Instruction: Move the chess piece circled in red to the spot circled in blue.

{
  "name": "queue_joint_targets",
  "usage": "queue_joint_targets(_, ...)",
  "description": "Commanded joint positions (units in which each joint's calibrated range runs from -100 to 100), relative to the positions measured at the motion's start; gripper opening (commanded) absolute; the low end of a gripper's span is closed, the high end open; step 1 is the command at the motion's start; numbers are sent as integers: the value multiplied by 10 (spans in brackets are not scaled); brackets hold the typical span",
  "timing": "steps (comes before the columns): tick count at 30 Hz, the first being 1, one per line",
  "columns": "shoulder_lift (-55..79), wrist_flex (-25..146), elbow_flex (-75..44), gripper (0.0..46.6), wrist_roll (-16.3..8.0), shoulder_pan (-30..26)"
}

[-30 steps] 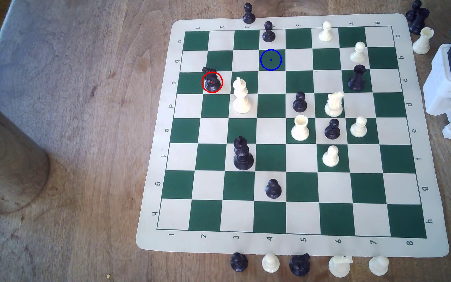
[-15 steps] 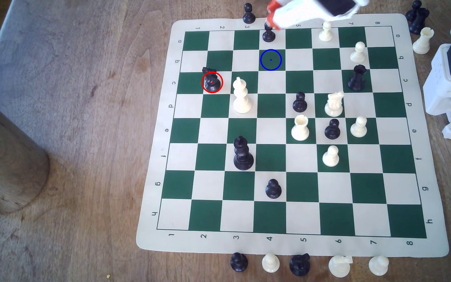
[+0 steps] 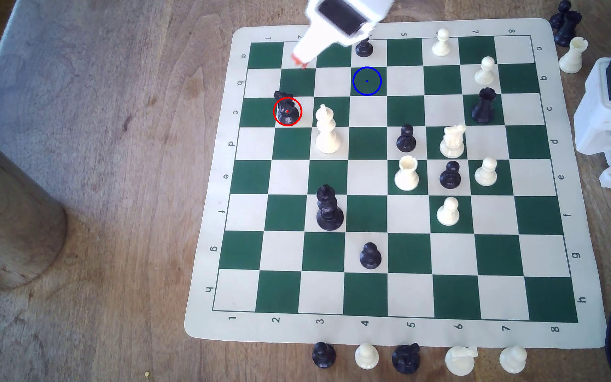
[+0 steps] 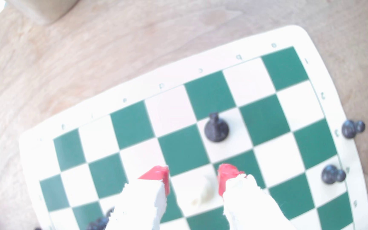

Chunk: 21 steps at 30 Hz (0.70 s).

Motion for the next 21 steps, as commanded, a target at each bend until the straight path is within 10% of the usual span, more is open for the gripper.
queue_joint_targets(1, 40, -1, -105, 122, -2, 5)
queue_joint_targets(21, 184, -91, -139, 137, 5, 39)
